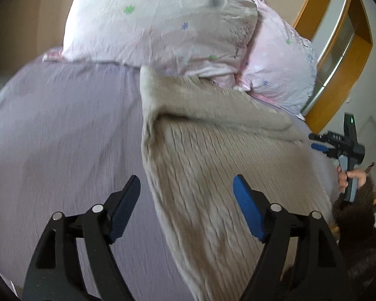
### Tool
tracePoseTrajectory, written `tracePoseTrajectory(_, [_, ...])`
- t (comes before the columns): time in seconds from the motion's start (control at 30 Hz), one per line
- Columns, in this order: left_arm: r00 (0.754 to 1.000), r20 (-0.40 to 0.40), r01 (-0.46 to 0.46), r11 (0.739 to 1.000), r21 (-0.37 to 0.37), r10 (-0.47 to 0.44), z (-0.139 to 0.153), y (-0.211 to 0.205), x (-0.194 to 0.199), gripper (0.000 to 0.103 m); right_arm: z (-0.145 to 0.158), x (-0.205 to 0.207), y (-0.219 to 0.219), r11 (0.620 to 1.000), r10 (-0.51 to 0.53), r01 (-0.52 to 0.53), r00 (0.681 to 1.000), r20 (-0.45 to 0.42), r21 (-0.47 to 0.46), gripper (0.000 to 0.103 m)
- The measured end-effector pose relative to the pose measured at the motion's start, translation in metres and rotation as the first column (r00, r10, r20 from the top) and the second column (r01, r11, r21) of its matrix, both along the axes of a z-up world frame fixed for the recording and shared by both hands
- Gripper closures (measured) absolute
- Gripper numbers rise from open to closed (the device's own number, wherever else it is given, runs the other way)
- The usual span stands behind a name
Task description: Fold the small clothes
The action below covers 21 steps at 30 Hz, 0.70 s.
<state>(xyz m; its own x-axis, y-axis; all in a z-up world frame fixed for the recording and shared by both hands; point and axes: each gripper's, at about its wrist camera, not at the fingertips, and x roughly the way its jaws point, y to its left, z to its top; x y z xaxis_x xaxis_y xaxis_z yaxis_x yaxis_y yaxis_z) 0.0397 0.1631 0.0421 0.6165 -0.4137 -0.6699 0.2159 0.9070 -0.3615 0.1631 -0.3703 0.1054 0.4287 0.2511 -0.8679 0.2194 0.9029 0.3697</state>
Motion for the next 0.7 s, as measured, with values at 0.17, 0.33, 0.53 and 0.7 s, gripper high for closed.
tracePoseTrajectory(0.17, [0.998, -0.054, 0.018, 1.000, -0.018, -0.019, -0.014, -0.001, -0.035, 0.027, -0.007, -0.069, -0.011, 0.998, 0.009, -0.007, 0.999, -0.036, 0.056, 0.036])
tracePoseTrajectory(0.33, [0.996, -0.079, 0.026, 0.998, -0.053, -0.030, -0.023, -0.004, -0.062, 0.029, -0.011, -0.113, -0.008, 0.989, 0.036, -0.032, 0.999, -0.027, 0.142, 0.051])
tracePoseTrajectory(0.53, [0.996, -0.085, 0.011, 0.997, -0.077, -0.017, -0.029, -0.006, -0.089, 0.047, -0.016, -0.148, 0.004, 0.944, 0.110, -0.116, 0.993, 0.039, 0.310, 0.064])
tracePoseTrajectory(0.7, [0.992, -0.125, 0.009, 0.996, -0.091, -0.021, -0.034, -0.017, -0.094, 0.079, -0.024, -0.158, 0.011, 0.900, 0.147, -0.156, 0.988, 0.054, 0.408, 0.083])
